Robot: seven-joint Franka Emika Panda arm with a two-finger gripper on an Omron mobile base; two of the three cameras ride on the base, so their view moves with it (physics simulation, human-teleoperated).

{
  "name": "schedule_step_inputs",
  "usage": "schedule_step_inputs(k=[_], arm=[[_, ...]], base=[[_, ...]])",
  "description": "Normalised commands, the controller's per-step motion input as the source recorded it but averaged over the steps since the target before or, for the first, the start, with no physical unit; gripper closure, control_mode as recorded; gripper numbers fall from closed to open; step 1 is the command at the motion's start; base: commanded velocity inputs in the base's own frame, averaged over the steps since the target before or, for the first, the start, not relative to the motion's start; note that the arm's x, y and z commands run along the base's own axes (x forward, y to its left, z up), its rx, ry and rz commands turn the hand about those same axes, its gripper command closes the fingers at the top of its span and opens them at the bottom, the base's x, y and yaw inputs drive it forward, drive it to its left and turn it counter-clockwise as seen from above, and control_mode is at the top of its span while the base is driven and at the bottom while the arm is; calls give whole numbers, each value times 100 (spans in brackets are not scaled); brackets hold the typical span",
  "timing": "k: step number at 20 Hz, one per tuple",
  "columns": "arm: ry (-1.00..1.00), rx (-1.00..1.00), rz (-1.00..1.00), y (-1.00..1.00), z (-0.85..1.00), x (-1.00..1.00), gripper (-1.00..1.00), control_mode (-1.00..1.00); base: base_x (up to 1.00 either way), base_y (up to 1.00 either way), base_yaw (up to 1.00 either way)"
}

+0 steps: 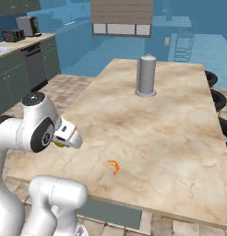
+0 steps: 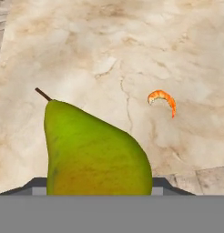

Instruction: Open the fridge, remove the pear, onion, and shrimp, and place them on any counter.

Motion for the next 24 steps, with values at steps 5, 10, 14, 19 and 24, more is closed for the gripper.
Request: schedule_step_inputs(k=[5,10,14,19,24], arm=[[0,6,-7,0,-57,69,100,-100],[5,5,-5,-5,-52,32,100,-100],[8,4,-5,-2,-47,37,100,-100],[13,0,-7,0,-36,38,100,-100],[14,0,-5,0,-41,34,100,-100]], base=[[0,0,0],[0,0,0],[0,0,0],[0,0,0],[0,0,0]])
